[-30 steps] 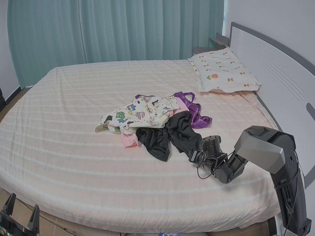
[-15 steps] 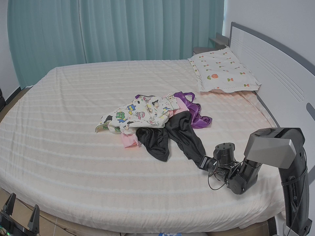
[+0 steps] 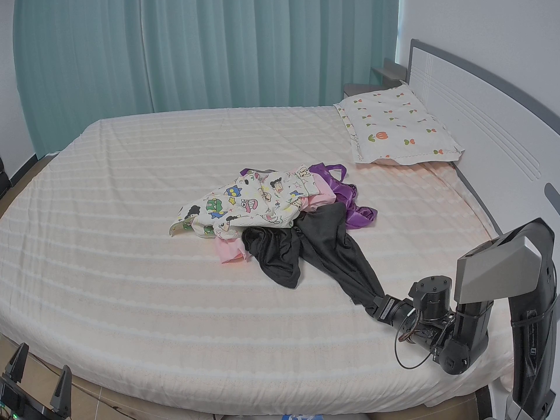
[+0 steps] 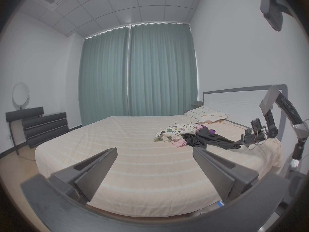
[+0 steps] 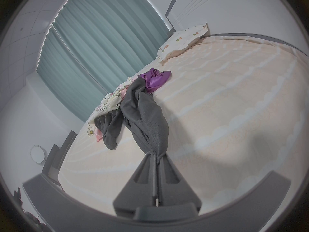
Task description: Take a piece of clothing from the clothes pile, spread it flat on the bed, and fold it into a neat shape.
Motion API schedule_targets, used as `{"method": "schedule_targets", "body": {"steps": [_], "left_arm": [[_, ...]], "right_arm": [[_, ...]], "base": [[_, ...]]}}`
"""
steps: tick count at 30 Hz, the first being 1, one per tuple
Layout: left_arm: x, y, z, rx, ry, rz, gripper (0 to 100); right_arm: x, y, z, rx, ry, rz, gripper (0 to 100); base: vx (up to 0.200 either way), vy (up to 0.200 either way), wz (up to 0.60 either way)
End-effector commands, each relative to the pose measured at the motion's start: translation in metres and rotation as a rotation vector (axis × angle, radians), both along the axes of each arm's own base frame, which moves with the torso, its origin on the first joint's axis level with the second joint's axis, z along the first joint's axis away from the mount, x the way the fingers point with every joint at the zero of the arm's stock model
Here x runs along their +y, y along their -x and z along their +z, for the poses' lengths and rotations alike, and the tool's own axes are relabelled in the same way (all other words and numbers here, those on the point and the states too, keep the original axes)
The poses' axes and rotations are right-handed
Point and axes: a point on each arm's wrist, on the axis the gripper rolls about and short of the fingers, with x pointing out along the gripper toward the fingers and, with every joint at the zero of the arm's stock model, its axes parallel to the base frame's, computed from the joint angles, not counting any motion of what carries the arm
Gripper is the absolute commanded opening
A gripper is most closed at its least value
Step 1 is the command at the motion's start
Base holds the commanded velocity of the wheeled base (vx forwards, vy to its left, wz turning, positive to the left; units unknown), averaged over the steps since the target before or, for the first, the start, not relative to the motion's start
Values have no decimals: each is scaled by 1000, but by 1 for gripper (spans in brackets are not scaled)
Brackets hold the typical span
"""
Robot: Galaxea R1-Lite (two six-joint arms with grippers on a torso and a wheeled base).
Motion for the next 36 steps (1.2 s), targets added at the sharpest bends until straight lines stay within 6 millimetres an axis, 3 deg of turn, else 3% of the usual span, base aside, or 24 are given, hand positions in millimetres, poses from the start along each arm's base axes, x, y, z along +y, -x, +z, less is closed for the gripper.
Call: {"method": "schedule_targets", "body": {"steps": [1,26,28,29,30,32,34,36], "left_arm": [[0,0,-5,-3,-12,-7,100],[0,-1,-3,5,8,17,100],[0,4,29,-67,29,11,100],[0,5,33,-76,32,13,100],[0,8,82,-135,93,26,100],[0,1,111,-125,119,30,100],[0,-10,108,-57,100,14,100],[-1,-29,92,80,78,-45,100]], "right_arm": [[1,2,9,-30,-15,3,0],[4,0,10,-42,-18,4,0],[4,-1,10,-45,-14,4,0],[4,-1,10,-45,-14,4,0],[5,-1,9,-42,-12,8,0],[10,0,9,-50,-15,22,0],[12,1,9,-49,-13,28,0],[13,1,9,-49,-13,32,0]], "base": [[0,0,0],[0,0,0],[0,0,0],[0,0,0],[0,0,0],[0,0,0],[0,0,0],[0,0,0]]}}
